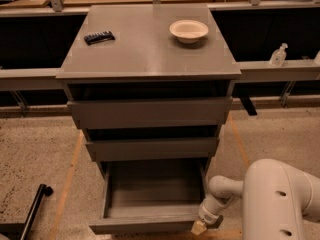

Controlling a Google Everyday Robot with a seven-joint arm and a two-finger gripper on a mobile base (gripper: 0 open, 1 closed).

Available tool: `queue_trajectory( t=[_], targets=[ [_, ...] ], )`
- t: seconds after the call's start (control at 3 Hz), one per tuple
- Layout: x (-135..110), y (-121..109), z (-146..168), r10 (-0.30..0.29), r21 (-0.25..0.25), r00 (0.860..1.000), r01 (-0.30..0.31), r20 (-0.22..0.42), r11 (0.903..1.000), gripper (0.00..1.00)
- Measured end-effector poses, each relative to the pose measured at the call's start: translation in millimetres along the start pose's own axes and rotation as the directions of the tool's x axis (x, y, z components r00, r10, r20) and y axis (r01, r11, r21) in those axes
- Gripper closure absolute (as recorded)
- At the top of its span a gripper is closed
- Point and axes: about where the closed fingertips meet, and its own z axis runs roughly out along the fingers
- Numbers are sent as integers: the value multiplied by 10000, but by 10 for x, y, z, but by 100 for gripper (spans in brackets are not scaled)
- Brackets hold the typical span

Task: Close bottom drawer

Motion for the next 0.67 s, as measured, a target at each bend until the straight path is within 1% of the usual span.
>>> queue_trajectory(
  t=[0.33, 0.67],
  targets=[
    [-314, -232, -179, -393, 1045, 9973, 327, 617, 9940, 100],
    [-314, -231, -178, -393, 1044, 9973, 327, 616, 9940, 100]
  ],
)
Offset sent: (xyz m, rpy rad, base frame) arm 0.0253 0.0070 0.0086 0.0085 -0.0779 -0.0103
